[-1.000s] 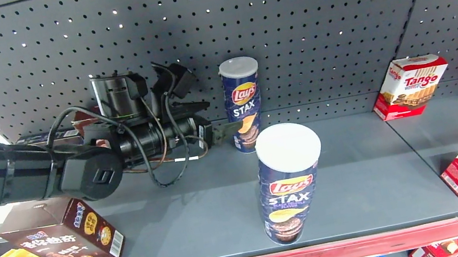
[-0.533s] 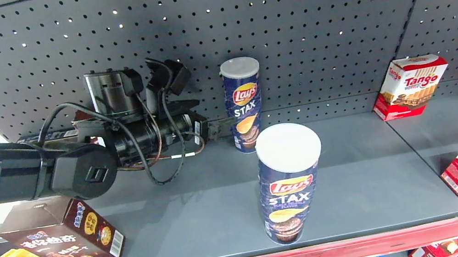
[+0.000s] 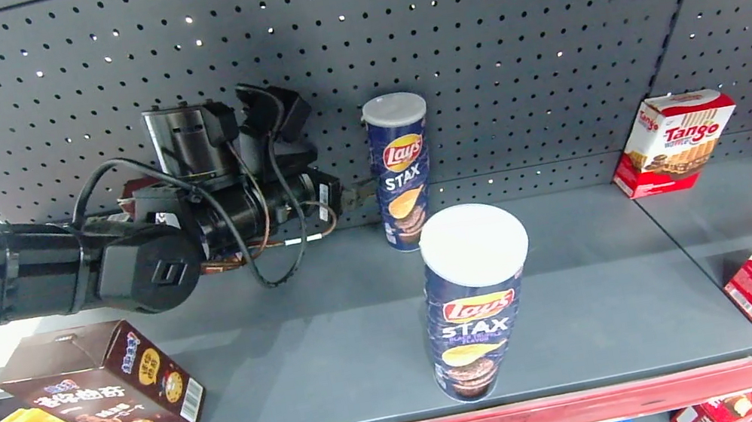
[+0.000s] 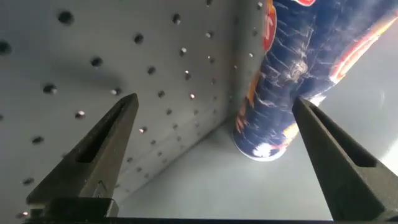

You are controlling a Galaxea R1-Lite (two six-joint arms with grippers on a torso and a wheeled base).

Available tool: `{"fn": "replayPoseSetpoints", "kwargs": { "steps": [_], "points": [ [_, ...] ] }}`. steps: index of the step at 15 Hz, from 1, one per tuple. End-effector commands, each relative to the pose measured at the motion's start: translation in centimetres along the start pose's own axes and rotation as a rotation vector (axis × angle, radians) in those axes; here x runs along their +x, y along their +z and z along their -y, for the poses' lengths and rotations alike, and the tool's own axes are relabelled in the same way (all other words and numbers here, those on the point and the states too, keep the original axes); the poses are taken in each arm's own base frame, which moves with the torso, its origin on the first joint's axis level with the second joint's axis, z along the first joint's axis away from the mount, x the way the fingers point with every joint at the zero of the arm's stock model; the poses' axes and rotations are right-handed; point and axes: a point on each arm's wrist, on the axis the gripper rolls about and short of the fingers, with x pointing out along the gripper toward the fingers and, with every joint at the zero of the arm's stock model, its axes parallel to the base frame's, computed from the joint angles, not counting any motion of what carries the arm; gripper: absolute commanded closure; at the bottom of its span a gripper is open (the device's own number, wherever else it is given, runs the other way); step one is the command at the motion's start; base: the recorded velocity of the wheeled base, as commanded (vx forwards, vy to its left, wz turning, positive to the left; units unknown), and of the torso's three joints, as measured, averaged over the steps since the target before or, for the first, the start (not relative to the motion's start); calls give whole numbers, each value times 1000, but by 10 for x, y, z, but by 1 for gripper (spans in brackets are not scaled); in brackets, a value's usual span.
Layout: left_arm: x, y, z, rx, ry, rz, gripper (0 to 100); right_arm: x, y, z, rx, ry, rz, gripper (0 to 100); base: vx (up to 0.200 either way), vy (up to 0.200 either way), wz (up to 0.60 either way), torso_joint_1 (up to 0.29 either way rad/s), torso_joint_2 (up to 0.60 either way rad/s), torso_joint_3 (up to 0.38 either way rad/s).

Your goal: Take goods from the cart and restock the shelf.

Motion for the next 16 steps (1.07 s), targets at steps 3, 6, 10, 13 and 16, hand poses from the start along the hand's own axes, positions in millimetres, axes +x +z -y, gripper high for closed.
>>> {"fn": "replayPoseSetpoints", "kwargs": {
  "steps": [3, 6, 10, 13, 16],
  "points": [
    [6, -2, -2, 1, 15, -3, 0, 0, 0, 0, 0, 0, -2, 0, 0, 0, 0, 0, 0, 0],
    [6, -3, -3, -1, 27, -6, 0, 0, 0, 0, 0, 0, -2, 0, 0, 0, 0, 0, 0, 0],
    [4, -4, -10, -3, 59, -10, 0, 0, 0, 0, 0, 0, -2, 0, 0, 0, 0, 0, 0, 0],
    [3, -4, -14, -1, 71, -6, 0, 0, 0, 0, 0, 0, -2, 0, 0, 0, 0, 0, 0, 0],
    [2, -7, -14, -2, 103, -24, 0, 0, 0, 0, 0, -2, -2, 0, 0, 0, 0, 0, 0, 0]
  ]
}}
